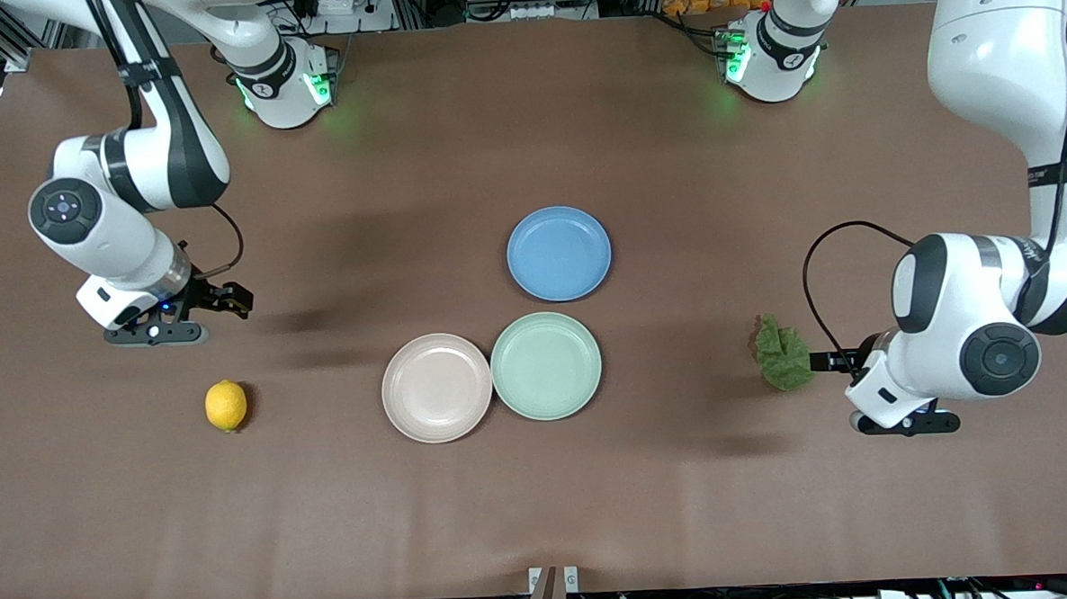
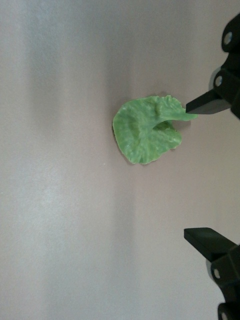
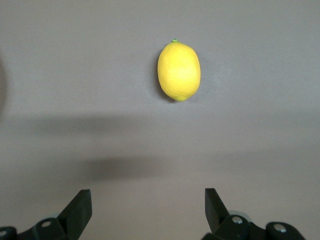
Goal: Pick lemon and lettuce from plates
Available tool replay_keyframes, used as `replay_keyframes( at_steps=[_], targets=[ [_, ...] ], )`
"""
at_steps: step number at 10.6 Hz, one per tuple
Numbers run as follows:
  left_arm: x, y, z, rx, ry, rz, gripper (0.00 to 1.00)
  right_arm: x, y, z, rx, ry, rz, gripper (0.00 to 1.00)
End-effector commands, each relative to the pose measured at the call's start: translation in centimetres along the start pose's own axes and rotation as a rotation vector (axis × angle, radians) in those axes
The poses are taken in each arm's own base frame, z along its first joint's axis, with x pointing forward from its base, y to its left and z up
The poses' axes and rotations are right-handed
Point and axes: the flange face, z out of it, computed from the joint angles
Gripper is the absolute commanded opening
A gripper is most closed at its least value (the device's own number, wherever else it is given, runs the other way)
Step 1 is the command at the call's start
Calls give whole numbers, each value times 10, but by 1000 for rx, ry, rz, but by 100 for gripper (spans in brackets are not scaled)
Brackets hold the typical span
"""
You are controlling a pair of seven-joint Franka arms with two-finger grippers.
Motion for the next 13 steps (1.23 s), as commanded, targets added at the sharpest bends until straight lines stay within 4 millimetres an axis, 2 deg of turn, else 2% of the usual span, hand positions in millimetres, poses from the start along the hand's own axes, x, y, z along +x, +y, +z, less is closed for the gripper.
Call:
replay_keyframes(
  at_steps=[1,5,7,9,11,13],
  targets=[
    [-13,-6,-38,-67,33,-4,100,1,1,-64,25,-10,38,100],
    [-33,-35,-102,-165,117,-67,100,19,9,-166,151,-53,26,100],
    [-54,-35,-145,-175,171,-67,100,20,22,-203,153,-47,-7,100],
    [-84,-32,-184,-148,183,-63,100,22,37,-235,152,-19,-10,100],
    [-116,-35,-224,-163,203,-57,100,21,43,-263,140,11,-9,100],
    [-154,-39,-252,-157,183,-40,100,22,52,-277,135,43,-44,100]
  ],
)
